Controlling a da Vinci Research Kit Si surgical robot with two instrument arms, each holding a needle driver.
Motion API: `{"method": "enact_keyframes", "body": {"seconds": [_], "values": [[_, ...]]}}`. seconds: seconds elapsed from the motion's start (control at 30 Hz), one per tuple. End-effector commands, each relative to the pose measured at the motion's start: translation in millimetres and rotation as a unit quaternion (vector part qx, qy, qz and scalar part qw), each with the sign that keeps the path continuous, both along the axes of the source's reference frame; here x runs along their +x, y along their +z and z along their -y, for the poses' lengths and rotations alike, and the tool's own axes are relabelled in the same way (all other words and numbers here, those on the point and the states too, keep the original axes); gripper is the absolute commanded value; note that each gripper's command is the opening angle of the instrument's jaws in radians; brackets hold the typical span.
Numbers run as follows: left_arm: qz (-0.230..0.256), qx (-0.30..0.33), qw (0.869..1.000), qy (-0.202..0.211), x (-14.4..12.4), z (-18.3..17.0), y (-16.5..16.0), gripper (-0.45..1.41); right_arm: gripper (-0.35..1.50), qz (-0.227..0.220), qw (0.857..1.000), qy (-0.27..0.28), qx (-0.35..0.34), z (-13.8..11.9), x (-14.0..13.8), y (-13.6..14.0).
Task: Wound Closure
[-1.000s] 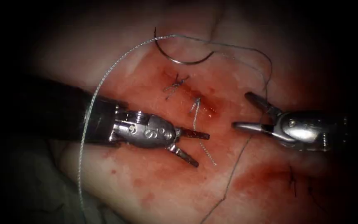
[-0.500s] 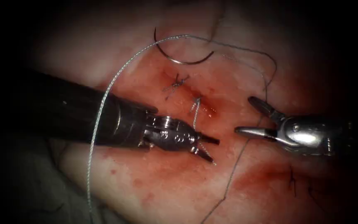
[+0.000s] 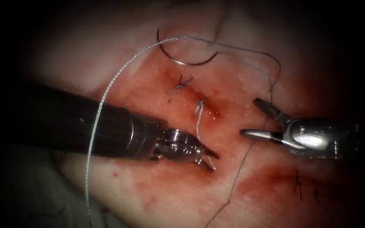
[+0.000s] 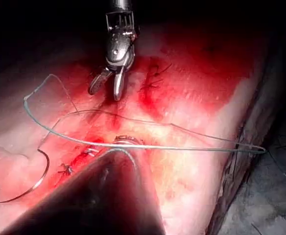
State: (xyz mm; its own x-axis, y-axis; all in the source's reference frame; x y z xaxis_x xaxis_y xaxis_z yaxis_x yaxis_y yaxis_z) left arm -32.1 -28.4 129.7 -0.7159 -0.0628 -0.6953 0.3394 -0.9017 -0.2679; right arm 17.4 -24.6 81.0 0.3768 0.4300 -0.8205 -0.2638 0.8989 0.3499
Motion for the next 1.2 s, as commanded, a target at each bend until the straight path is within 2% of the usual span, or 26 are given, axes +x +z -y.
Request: {"method": "enact_keyframes", "body": {"seconds": [0.03,0.07,0.1,0.13,0.23,0.4,0.47,0.57,0.6,0.67,0.7,0.8,0.97,1.2], "values": [[0.012,-0.001,1.000,0.002,-0.3,0.1,0.3,-0.22,1.45,-0.001,1.000,-0.001,0.001,0.7,0.7,0.5],[0.022,-0.006,1.000,-0.005,-0.2,-0.3,-0.1,-0.40,1.45,-0.001,1.000,-0.001,0.001,0.7,0.7,0.5],[0.027,-0.011,1.000,-0.009,-0.1,-0.6,-0.4,-0.45,1.45,-0.001,1.000,-0.001,0.001,0.7,0.7,0.5],[0.034,-0.032,0.999,-0.022,0.8,-1.9,-1.7,-0.45,1.45,-0.001,1.000,-0.001,0.001,0.7,0.7,0.6],[0.043,-0.045,0.997,-0.042,1.9,-3.3,-3.1,-0.45,1.45,0.000,1.000,-0.001,0.000,0.6,0.7,0.7],[0.055,-0.045,0.996,-0.060,4.1,-4.8,-5.4,-0.45,1.45,-0.001,1.000,-0.008,-0.013,0.6,1.2,1.0],[0.059,-0.042,0.995,-0.070,4.9,-5.2,-6.3,-0.45,1.41,-0.002,0.999,-0.023,-0.035,0.3,2.0,1.4],[0.071,-0.036,0.994,-0.071,5.2,-5.5,-7.1,-0.45,1.41,-0.006,0.994,-0.039,-0.107,0.0,3.3,2.4],[0.071,-0.036,0.994,-0.071,5.2,-5.5,-7.1,-0.45,1.41,-0.006,0.994,-0.039,-0.107,0.0,3.3,2.4],[0.080,-0.028,0.994,-0.070,5.4,-5.5,-7.5,-0.45,1.35,-0.020,0.982,-0.060,-0.175,0.6,4.8,3.9],[0.080,-0.028,0.994,-0.070,5.4,-5.5,-7.5,-0.45,1.35,-0.020,0.982,-0.060,-0.175,0.6,4.8,3.9],[0.091,-0.023,0.993,-0.073,6.2,-6.1,-8.1,-0.45,1.25,-0.028,0.970,-0.091,-0.222,1.7,6.6,4.8],[0.099,-0.019,0.992,-0.078,6.9,-6.7,-9.1,-0.45,1.21,-0.014,0.968,-0.081,-0.239,1.6,8.0,4.2],[0.104,-0.021,0.991,-0.081,6.5,-6.3,-9.8,-0.45,1.21,-0.002,0.962,-0.050,-0.270,0.4,8.9,3.3]]}}
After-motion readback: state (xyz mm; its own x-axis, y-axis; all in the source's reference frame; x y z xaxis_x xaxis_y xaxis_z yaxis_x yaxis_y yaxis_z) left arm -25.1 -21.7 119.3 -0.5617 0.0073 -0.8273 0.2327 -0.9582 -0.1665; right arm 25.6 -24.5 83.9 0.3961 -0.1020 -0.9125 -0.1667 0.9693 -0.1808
